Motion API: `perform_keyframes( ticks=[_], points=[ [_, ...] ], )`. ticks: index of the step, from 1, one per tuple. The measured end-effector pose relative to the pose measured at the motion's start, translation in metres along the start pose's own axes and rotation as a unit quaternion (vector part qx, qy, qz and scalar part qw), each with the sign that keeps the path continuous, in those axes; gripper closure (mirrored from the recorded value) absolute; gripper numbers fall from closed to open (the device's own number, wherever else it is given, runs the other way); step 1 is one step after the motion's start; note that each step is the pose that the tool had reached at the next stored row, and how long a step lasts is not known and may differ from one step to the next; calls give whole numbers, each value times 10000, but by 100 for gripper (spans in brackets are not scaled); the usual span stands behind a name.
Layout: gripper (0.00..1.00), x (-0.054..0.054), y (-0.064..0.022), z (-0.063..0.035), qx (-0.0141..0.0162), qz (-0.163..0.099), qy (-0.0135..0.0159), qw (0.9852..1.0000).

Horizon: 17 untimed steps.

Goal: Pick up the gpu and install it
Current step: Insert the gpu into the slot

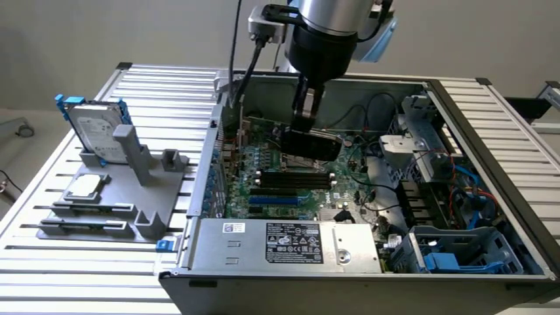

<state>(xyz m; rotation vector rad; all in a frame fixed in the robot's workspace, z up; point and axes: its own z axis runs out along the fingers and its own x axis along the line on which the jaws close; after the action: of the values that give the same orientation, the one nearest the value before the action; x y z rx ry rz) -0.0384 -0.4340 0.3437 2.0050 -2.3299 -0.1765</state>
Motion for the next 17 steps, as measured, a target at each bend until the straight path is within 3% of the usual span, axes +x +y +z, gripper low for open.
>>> perform_keyframes(
  ticks=[4,9,17],
  points=[
    [73,4,-4,22,68,-267,14,9996],
    [73,40,-14,62,62,-490,35,9988],
    [73,184,-47,157,47,-698,9,9975]
  ],
)
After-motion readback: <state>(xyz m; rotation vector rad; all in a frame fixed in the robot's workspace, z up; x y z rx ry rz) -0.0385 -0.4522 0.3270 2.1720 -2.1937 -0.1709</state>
